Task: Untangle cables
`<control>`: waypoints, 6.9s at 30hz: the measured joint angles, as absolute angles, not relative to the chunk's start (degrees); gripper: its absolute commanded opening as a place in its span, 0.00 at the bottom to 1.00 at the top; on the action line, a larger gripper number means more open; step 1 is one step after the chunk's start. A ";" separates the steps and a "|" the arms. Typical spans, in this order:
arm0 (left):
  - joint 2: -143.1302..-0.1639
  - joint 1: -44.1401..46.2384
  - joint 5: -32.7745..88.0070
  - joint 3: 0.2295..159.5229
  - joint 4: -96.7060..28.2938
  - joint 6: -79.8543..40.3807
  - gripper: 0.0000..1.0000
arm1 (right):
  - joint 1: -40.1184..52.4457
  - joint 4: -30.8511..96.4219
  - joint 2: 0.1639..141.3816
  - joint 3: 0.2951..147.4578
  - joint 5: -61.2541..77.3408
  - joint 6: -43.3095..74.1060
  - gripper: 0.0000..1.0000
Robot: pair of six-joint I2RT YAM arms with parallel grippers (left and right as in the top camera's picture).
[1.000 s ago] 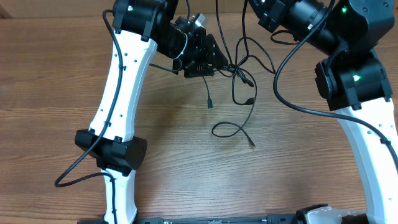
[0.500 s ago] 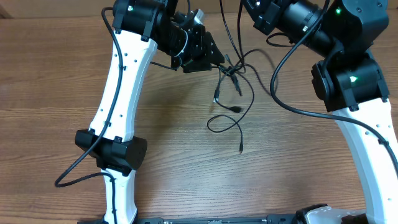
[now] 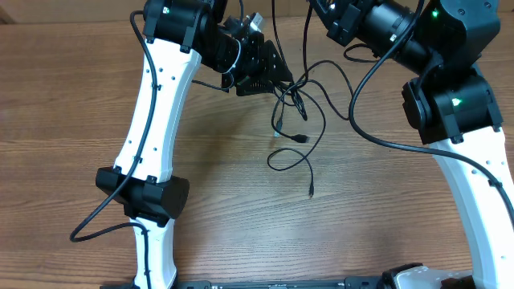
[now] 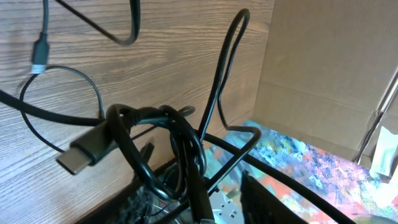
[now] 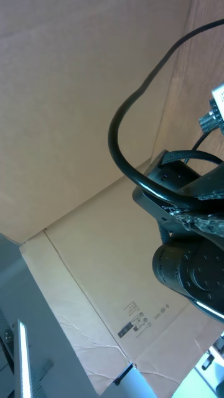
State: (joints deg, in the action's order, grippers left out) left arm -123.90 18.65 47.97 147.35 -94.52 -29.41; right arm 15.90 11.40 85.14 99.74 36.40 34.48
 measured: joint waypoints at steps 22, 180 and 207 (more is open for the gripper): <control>-125.80 19.16 43.81 147.35 -91.11 -31.16 0.04 | 15.90 11.46 85.14 99.74 36.40 34.48 0.04; -110.17 -3.40 57.58 157.21 -36.47 -78.04 0.04 | 20.14 54.15 98.91 101.45 43.72 -0.64 0.94; -110.17 0.67 46.04 157.21 -43.81 -77.62 0.04 | 27.75 49.23 98.91 101.45 45.21 -12.29 0.08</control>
State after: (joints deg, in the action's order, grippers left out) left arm -110.17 0.67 46.04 157.21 -43.81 -77.62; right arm 27.75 49.23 98.91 101.45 45.21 -12.29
